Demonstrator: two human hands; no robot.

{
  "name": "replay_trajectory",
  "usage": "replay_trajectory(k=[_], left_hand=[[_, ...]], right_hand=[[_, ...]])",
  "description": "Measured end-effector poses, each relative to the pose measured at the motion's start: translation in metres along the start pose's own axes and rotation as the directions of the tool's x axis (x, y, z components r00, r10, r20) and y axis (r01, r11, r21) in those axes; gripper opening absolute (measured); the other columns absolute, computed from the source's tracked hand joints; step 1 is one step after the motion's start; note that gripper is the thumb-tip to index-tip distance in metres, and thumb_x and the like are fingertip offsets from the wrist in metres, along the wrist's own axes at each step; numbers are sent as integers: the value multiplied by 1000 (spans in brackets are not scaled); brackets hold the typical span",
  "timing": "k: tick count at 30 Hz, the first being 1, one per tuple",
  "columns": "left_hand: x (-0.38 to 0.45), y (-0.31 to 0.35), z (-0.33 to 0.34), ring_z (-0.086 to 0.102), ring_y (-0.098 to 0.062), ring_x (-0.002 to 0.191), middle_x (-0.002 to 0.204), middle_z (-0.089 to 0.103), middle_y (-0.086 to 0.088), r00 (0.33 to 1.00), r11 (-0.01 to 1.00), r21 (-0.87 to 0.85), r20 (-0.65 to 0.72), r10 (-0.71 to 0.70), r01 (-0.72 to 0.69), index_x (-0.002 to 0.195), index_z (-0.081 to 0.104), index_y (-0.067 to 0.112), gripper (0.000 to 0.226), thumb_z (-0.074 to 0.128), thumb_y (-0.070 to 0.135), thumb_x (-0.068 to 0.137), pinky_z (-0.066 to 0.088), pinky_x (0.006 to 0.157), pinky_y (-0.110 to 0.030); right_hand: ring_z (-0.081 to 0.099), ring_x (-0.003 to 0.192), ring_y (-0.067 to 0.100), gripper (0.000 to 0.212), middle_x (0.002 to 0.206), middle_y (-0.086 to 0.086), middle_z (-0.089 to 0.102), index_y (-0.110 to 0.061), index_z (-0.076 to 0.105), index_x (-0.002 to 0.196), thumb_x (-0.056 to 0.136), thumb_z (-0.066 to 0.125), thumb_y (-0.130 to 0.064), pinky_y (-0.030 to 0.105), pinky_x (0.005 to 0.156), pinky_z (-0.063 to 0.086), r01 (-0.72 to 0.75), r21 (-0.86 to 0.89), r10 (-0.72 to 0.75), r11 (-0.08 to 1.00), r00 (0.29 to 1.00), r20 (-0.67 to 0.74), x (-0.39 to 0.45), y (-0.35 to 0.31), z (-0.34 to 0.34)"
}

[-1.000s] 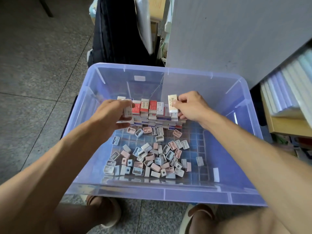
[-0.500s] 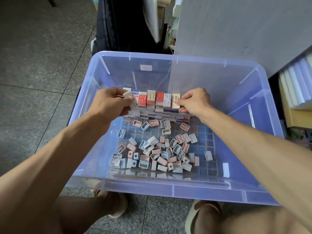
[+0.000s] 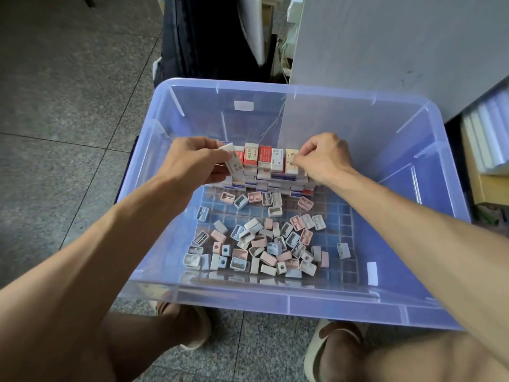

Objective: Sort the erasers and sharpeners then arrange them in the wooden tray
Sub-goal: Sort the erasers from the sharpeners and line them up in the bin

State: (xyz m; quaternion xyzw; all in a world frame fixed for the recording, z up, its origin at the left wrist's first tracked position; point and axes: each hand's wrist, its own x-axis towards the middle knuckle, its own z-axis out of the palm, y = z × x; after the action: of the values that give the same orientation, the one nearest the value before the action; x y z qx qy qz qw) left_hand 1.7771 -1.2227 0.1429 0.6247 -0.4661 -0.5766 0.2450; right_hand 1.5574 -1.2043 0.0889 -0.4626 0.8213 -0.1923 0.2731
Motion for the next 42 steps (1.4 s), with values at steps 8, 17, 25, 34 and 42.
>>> replay_trajectory(k=[8, 17, 25, 34, 42], left_hand=[[-5, 8, 20, 71, -15, 75, 86, 74, -8, 984, 994, 17, 147, 101, -104, 93, 67, 8, 7, 70, 12, 89, 57, 69, -24], [-8, 12, 43, 70, -16, 75, 87, 72, -8, 945, 988, 8, 293, 147, -156, 96, 66, 8, 8, 67, 11, 88, 57, 70, -26], [11, -51, 24, 64, -14, 88, 96, 66, 4, 863, 487, 747, 505, 28, -453, 108, 66, 16, 22, 69, 27, 89, 55, 83, -31], [29, -78, 17, 60, -18, 107, 123, 63, -2, 860, 354, 809, 510, -23, -470, 122, 59, 19, 36, 67, 32, 90, 50, 91, -32], [34, -104, 4, 46, -27, 118, 139, 41, -10, 886, 302, 853, 461, -54, -425, 145, 33, 24, 69, 68, 39, 87, 46, 94, -37]], right_hand=[[60, 55, 7, 11, 68, -3, 68, -9, 76, 90, 86, 76, -19, 22, 49, 50, 171, 414, -307, 894, 908, 287, -39, -41, -39], [58, 58, 11, 16, 69, 3, 67, -3, 73, 90, 91, 72, -19, 24, 53, 52, 55, 375, -192, 925, 921, 339, -33, -12, -52], [60, 55, 14, 16, 70, 6, 68, -7, 68, 78, 91, 68, -17, 24, 48, 50, -291, 347, 251, 892, 955, 157, 0, 24, -26], [74, 77, 26, 23, 80, 15, 76, -1, 76, 91, 89, 71, -23, 40, 80, 61, -164, 141, 145, 976, 980, 133, 11, 28, -5], [57, 93, 20, 25, 101, 0, 60, -18, 64, 98, 76, 75, -13, 29, 76, 45, 190, -62, -180, 980, 974, 138, -9, 32, -2]])
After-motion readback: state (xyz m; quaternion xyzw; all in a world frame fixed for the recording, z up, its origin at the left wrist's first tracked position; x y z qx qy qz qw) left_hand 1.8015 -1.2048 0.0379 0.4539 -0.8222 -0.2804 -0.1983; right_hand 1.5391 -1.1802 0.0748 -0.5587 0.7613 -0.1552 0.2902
